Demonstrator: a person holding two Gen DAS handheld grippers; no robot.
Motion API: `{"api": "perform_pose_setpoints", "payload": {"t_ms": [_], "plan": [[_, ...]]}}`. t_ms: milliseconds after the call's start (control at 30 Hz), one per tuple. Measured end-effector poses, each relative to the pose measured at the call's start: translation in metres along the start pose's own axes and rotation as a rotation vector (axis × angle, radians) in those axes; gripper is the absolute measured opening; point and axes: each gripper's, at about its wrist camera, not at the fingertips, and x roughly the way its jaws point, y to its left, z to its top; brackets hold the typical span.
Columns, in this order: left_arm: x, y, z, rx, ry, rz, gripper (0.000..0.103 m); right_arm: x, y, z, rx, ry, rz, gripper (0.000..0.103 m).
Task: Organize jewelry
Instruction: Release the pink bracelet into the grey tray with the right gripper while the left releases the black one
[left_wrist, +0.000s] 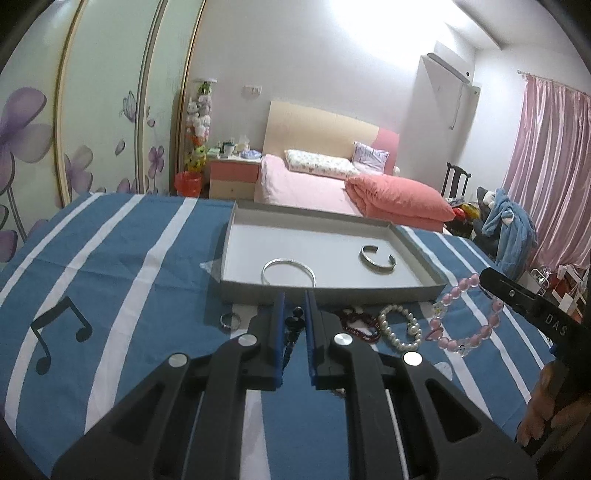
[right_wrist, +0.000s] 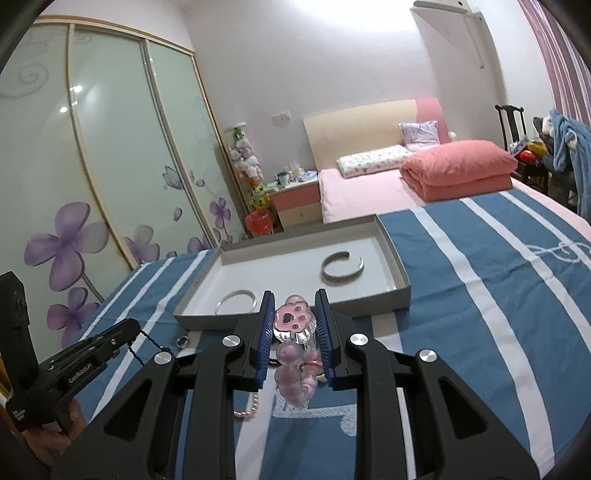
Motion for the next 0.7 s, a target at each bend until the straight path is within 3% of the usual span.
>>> {"api": "perform_pose_setpoints", "payload": {"t_ms": [433,700], "plan": [[-0.015,-0.014,0.012,0.025,-0.072,0.009,0.011,-0.013,0.021,0.010,-0.060,-0.095,-0.010,0.023],[0.001,-0.024,0.033,0.047,-0.096,0.018,0.011,-0.004,0.029,0.026,-0.097,-0.158,-0.018,0.023]]}}
